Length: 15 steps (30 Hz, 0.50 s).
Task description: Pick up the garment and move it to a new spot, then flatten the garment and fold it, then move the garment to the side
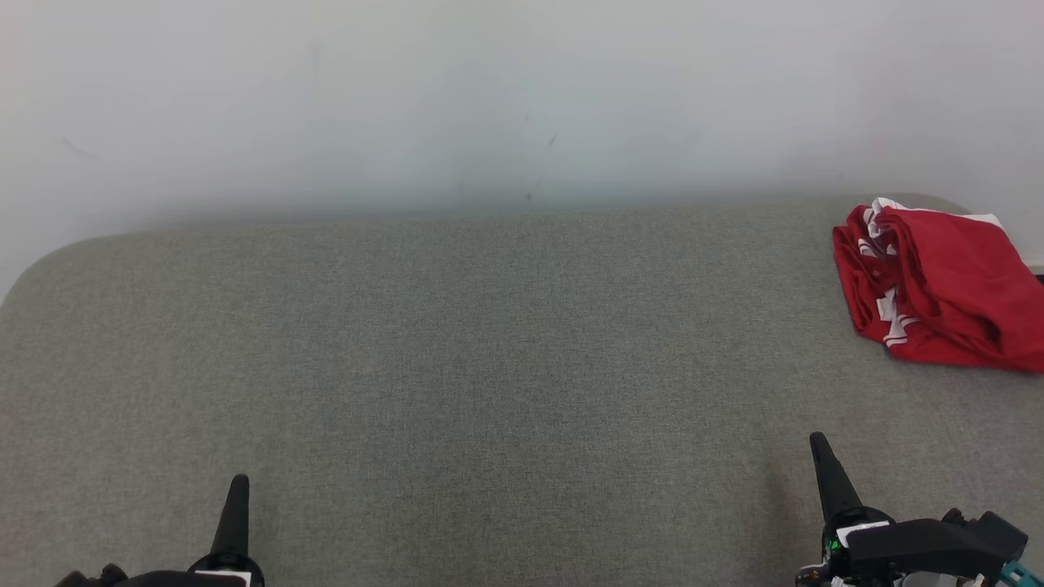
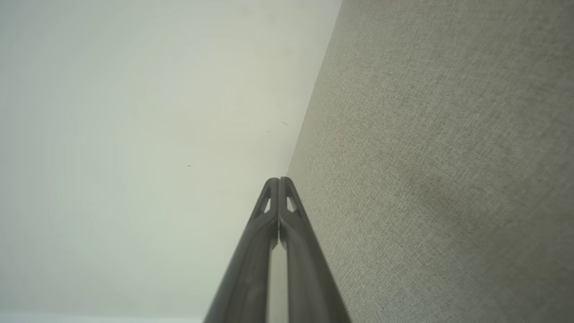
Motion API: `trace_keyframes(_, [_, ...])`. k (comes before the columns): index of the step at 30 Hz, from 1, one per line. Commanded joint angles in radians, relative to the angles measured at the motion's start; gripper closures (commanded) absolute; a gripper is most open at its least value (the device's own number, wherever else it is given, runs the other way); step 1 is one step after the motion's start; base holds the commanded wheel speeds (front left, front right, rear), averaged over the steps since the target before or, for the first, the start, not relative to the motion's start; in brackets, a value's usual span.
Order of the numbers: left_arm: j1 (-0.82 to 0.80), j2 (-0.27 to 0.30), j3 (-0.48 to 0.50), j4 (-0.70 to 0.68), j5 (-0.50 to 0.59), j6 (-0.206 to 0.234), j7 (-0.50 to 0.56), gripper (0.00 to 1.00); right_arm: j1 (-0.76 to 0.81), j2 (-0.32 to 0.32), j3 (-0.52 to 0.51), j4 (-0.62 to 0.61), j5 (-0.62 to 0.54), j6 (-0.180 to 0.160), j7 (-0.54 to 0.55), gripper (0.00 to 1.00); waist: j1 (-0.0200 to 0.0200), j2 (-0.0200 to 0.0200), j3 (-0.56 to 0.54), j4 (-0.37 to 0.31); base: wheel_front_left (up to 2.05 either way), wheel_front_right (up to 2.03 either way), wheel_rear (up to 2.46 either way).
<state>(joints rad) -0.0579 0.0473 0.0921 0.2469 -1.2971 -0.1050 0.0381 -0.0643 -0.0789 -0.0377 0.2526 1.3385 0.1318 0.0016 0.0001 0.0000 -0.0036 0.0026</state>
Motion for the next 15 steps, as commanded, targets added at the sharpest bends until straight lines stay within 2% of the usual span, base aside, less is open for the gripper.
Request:
trace_keyframes(1, [-0.018,0.004,0.004,-0.004,-0.03,-0.004,0.008,1.0,-0.018,-0.004,-0.004,-0.007,0.032,-0.001,0.009,1.0,-0.0001,0.0,0.0,0.0,0.0,0.0,0.0])
trace_keyframes(15, [-0.036,0.004,0.013,-0.002,-0.149,-0.015,0.037,1.0,-0.03,-0.003,-0.018,-0.008,0.148,-0.002,0.04,1.0,-0.0001,0.0,0.002,-0.001,0.0,0.0,0.0])
